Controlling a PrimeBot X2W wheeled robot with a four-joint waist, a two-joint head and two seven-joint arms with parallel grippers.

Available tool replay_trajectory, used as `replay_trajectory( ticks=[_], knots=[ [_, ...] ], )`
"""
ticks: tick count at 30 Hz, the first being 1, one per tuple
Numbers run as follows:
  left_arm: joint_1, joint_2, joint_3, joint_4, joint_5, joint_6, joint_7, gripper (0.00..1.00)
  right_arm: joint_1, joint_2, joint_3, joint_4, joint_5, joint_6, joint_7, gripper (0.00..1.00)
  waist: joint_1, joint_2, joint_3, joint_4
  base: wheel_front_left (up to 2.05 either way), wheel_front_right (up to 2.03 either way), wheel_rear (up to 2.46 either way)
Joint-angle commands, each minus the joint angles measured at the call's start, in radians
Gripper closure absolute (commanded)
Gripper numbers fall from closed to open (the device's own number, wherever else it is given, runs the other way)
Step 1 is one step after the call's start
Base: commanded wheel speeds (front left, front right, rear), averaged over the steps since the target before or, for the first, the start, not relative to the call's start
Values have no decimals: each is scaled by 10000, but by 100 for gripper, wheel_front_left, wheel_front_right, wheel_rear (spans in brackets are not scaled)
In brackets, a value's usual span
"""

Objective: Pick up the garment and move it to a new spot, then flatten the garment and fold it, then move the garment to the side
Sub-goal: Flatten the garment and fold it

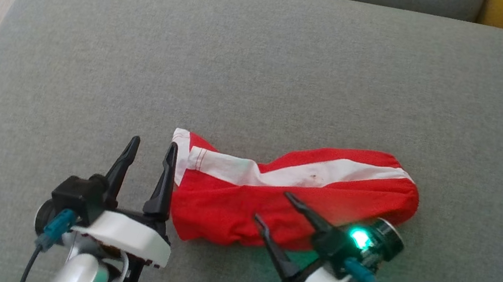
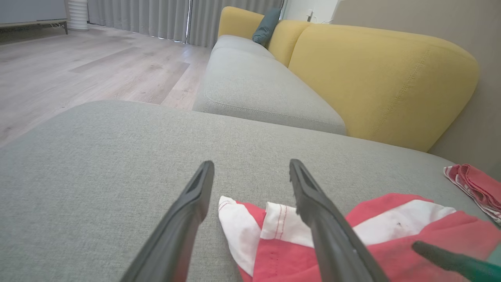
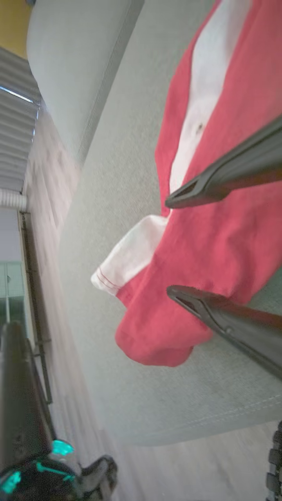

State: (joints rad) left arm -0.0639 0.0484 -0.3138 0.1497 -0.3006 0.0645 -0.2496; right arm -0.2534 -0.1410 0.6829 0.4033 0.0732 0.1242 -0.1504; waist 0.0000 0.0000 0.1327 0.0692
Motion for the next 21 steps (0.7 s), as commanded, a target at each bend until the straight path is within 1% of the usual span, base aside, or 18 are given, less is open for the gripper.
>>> replay_trajectory(
  ticks=[1,8,13,17,21],
  knots=[
    [-186,18,340,-325,100,-20,-122,0,133,178,-40,-397,-27,65,-129,0,0,0,-82,-75,0,0,0],
    [-101,18,415,-307,131,-50,-122,0,1052,429,-2475,-1859,-186,65,10,0,0,0,-349,-326,0,0,0],
    [-91,18,382,-268,119,-35,-122,0,1549,651,-4032,-2459,-246,65,155,0,0,0,-469,-417,0,0,0],
    [-53,18,421,-233,119,-54,-122,0,1840,795,-4999,-2769,-221,65,205,0,0,0,-578,-416,0,0,0],
    [98,18,503,-234,81,-59,-122,0,2079,875,-5711,-2991,-177,65,281,0,0,0,-688,-369,0,0,0]
  ],
)
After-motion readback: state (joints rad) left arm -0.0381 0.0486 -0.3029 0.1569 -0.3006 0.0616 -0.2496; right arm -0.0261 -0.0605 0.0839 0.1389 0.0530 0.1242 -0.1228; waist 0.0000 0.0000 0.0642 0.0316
